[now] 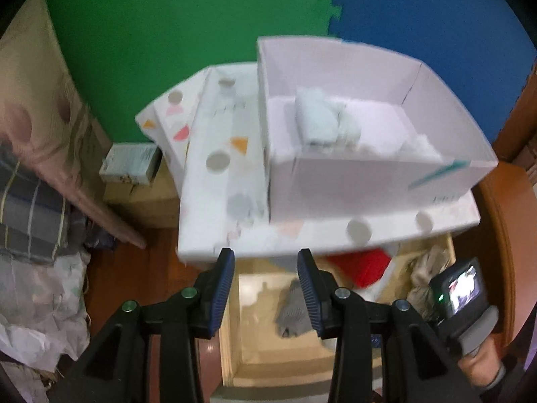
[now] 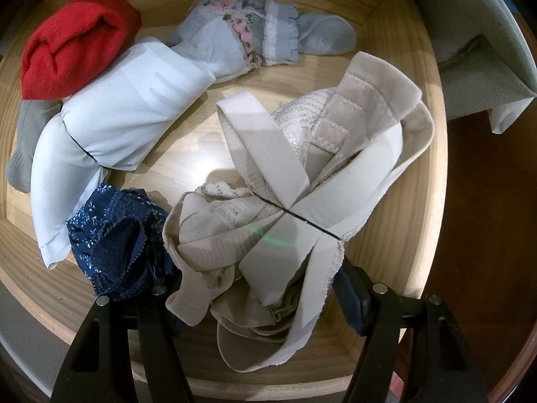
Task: Take underwear out of drawer
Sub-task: 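Open the left tool to release it and withdraw back over the drawer, then grasp the beige strappy underwear with the right tool and lift it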
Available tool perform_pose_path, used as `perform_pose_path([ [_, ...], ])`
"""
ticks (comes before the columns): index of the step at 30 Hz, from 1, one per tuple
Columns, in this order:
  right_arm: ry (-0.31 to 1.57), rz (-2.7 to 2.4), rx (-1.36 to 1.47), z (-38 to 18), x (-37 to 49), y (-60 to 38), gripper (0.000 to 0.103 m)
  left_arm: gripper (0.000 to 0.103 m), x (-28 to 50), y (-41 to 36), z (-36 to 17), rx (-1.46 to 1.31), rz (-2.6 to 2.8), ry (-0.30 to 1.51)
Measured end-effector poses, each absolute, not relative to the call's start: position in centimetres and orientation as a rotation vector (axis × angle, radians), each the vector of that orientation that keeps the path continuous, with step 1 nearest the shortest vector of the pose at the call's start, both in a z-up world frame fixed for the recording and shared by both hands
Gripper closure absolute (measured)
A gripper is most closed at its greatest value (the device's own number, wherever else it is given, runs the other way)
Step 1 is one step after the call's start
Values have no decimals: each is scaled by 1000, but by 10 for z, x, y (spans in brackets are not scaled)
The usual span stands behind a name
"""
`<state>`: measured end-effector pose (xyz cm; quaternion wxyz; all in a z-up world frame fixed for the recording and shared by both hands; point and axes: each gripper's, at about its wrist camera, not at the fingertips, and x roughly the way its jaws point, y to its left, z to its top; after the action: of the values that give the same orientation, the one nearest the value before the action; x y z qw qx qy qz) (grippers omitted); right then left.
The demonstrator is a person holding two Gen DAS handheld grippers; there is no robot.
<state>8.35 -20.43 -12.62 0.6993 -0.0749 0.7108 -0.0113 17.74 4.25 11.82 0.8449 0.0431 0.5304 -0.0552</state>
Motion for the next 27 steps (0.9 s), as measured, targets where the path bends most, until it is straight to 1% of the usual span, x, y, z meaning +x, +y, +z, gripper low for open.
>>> perform_pose_path([
  [8, 1584, -24, -166, -126, 84, -205, 36, 61, 141, 57, 44, 40, -93, 1202],
  [14, 1581, -18, -150, -124, 84, -207, 38, 61, 127, 60, 5, 19, -75, 1232],
  [19, 1582, -3, -106, -120, 84, -212, 40, 61, 122, 57, -11, 43, -65, 1231],
  [27, 1584, 6, -47, -111, 84, -220, 45, 61, 121, 67, -16, -48, -54, 1226],
])
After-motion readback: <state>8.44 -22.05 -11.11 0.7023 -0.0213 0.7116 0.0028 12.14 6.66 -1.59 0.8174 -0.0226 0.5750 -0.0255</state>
